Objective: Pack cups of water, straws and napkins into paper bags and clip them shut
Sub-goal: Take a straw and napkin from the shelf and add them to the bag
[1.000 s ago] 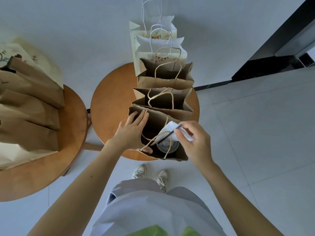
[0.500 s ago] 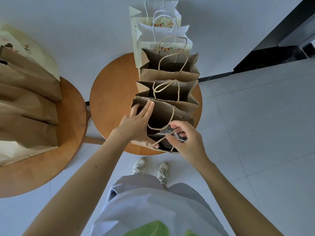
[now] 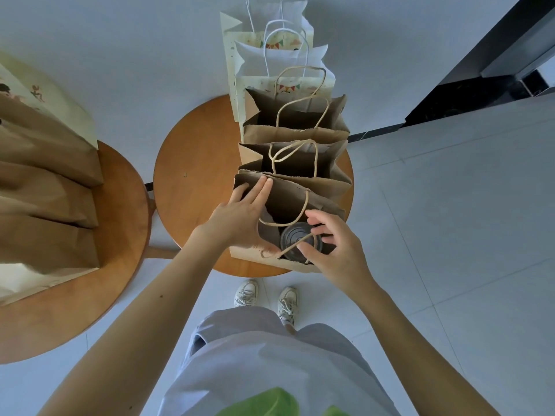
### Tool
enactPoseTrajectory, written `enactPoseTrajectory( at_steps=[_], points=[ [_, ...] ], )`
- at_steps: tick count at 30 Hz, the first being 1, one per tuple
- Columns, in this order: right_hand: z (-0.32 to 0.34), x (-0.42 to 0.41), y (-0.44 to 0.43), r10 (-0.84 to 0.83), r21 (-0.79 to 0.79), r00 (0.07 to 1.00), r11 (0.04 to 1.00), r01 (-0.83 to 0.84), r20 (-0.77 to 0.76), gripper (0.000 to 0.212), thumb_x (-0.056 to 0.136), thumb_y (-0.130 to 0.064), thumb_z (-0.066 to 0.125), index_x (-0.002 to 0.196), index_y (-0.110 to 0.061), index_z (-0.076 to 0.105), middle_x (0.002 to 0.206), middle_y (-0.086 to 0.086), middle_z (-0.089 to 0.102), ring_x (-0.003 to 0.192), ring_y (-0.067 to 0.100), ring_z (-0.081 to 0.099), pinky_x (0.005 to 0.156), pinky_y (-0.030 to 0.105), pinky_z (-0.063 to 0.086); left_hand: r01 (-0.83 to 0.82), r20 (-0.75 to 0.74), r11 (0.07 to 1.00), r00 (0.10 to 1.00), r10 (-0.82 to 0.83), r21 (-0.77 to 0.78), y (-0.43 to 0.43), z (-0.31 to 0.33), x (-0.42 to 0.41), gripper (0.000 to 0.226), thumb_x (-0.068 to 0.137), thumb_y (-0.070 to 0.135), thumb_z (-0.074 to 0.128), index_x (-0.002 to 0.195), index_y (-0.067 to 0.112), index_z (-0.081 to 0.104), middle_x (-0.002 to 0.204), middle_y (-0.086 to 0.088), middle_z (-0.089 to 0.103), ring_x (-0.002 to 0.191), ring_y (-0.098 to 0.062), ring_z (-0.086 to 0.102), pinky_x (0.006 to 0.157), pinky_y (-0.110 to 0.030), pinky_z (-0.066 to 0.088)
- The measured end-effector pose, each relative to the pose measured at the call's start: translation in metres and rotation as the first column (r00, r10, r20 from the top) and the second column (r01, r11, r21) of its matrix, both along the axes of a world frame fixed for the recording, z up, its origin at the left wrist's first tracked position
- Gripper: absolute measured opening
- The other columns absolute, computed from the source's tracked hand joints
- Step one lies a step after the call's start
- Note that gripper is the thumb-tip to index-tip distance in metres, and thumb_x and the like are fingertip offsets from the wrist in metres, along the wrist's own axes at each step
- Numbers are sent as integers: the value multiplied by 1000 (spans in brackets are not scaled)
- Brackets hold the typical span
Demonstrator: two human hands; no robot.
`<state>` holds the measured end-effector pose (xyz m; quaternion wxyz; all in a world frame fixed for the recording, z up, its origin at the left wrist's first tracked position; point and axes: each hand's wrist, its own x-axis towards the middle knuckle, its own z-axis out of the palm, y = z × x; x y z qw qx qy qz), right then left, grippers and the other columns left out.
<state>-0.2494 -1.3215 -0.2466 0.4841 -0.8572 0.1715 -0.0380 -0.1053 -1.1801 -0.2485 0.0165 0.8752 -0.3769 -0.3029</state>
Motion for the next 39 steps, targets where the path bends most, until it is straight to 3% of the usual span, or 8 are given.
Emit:
enactPoseTrajectory(
  at_steps=[6,13,16,19,25,29,32,39],
  points=[
    [10,0,-2,4,31,1000,1000,-4,0,43,72,-34,65,111,-37,49,108,-22,52,100,1,54,74,-2,40,-69,-64,989,996,60,-134,5,4,4,106,74,53,68,148,28,-4,155,5,14,141,-25,15,109,-39,31],
    [30,1,-6,39,37,996,998,-42,85,37,74,-31,63,104,-47,49,106,-26,55,103,4,56,80,3,43,-106,-47,969,994,98,-225,15,30,-2,65,86,32,64,142,30,31,138,4,46,122,-18,44,93,-24,42],
    [40,6,-8,48,14,989,999,-51,140,31,81,-26,65,105,-41,52,104,-27,54,104,-9,52,76,-1,40,-155,-5,952,987,160,-264,22,46,-7,57,88,31,62,139,31,37,132,5,52,115,-15,49,88,-21,42],
    [50,12,-5,82,2,976,996,-84,204,29,84,-12,66,107,-27,58,101,-27,53,102,-19,48,72,-3,40,-224,34,923,969,246,-314,34,62,-17,51,90,33,58,137,31,40,135,6,51,121,-15,48,94,-24,42],
    [64,26,22,235,-23,937,971,-238,258,25,87,-11,62,110,-19,62,100,-22,58,100,-4,55,78,4,43,-341,82,887,920,382,-313,69,82,-48,49,92,38,53,138,31,39,137,8,48,125,-13,43,101,-28,36],
    [73,28,63,396,-17,892,915,-402,219,24,88,-12,61,111,-19,62,101,-16,59,99,-6,54,77,2,41,-493,86,810,836,542,-319,117,93,-75,50,91,39,54,138,31,40,139,6,47,126,-13,42,101,-28,36],
    [79,30,106,526,-16,832,846,-532,177,22,88,-16,60,109,-23,62,98,-24,55,97,-9,52,79,2,40,-587,89,722,750,655,-367,166,103,-98,49,90,36,56,137,29,42,137,7,48,125,-12,43,101,-25,35],
    [85,20,284,730,-1,665,674,-739,160,21,86,-14,62,100,-31,60,97,-17,60,90,1,56,75,7,43,-754,100,501,511,854,-425,341,110,-175,48,87,31,61,133,26,48,128,2,57,116,-17,52,96,-30,41]
  ],
)
